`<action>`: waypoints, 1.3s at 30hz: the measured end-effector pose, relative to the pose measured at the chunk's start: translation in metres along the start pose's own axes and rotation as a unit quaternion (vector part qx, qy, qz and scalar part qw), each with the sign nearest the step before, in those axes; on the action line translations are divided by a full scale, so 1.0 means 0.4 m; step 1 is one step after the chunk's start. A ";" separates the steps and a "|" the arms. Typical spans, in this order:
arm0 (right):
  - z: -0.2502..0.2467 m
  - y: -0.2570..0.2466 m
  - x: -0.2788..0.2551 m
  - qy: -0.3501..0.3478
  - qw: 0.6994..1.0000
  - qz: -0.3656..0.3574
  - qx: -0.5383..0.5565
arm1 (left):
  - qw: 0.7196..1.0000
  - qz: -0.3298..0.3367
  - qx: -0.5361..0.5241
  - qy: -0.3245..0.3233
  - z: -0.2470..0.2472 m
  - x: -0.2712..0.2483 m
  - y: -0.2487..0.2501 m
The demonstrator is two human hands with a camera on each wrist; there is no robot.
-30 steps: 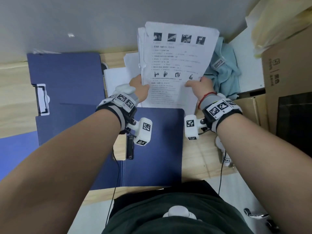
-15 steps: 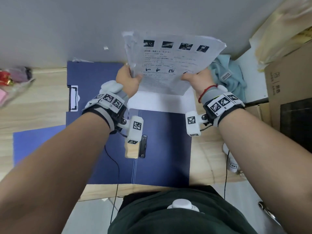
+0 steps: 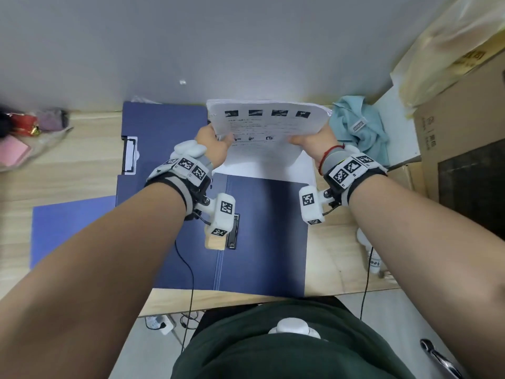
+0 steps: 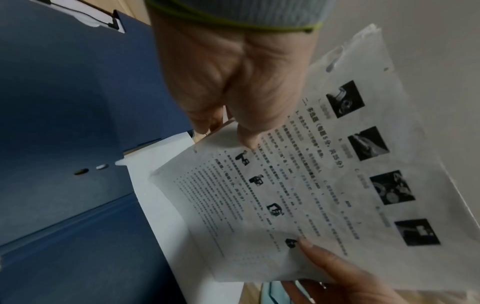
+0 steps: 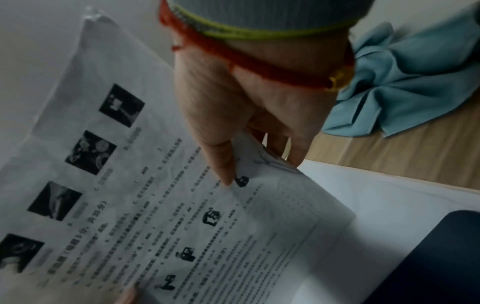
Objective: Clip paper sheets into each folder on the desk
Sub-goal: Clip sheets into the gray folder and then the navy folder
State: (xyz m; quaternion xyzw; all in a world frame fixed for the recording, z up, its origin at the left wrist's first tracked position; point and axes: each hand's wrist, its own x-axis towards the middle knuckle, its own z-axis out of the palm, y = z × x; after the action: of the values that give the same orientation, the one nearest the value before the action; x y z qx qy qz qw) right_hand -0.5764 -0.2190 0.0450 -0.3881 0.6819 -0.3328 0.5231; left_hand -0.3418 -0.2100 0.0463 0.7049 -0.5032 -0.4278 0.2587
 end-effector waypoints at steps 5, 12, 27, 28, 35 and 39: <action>-0.005 -0.022 -0.044 0.006 0.999 -0.014 0.033 | 1.000 0.021 -0.002 0.002 -0.018 -0.035 0.024; -0.005 0.000 -0.121 -0.050 0.997 -0.007 0.052 | 0.999 0.023 -0.036 -0.014 -0.049 -0.093 0.017; -0.039 0.311 -0.258 -0.029 0.956 0.190 -0.222 | 0.977 -0.177 0.018 -0.114 0.027 -0.240 -0.224; -0.048 0.333 -0.269 -0.026 0.951 0.210 -0.224 | 0.972 -0.197 0.035 -0.125 0.037 -0.244 -0.251; -0.057 0.434 -0.294 -0.023 0.932 0.265 -0.248 | 0.897 -0.203 0.323 -0.222 0.127 -0.272 -0.369; -0.033 0.451 -0.284 -0.037 0.923 0.271 -0.272 | 0.869 -0.207 0.389 -0.224 0.133 -0.309 -0.359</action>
State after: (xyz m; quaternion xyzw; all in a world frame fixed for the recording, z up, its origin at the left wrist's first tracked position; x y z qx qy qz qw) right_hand -0.6049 -0.0324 -0.0554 -0.3276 0.8056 0.0346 0.4924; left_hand -0.3334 -0.0397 -0.0522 0.7214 -0.5161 -0.3876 -0.2508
